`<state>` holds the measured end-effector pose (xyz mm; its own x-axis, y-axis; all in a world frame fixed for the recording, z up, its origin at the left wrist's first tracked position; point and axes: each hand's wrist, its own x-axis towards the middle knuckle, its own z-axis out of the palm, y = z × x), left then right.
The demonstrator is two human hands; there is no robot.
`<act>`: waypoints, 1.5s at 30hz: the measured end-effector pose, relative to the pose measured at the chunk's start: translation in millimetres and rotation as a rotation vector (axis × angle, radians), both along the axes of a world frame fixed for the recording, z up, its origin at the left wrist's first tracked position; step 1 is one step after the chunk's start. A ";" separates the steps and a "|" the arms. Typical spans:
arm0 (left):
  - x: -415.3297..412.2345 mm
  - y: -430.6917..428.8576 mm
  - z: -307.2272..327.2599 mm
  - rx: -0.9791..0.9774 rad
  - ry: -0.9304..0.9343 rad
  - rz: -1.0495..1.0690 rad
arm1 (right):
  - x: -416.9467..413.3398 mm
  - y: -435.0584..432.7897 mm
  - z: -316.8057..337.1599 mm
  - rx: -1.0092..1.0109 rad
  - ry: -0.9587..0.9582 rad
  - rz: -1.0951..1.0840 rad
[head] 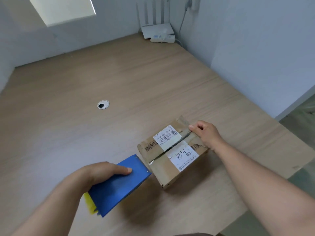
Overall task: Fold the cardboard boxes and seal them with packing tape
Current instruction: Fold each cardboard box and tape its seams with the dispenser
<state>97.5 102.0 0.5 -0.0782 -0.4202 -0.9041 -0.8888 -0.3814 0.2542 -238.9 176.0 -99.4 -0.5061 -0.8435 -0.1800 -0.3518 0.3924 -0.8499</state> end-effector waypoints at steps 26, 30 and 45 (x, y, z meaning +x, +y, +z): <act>-47.2 64.2 -69.2 -1.360 -0.111 -0.041 | 17.8 0.9 5.3 0.011 0.166 -0.035; -106.8 83.5 -68.6 -1.125 0.216 0.103 | 17.1 -3.6 4.0 0.018 0.168 -0.003; -125.4 79.7 -91.0 -1.010 0.069 0.255 | 17.7 -10.0 6.5 0.084 0.323 0.178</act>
<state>-27.9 181.8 -90.5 0.0813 -0.9895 -0.1195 -0.7830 -0.1376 0.6066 -221.2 165.9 -92.9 -0.3951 -0.9124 -0.1072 -0.6650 0.3646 -0.6518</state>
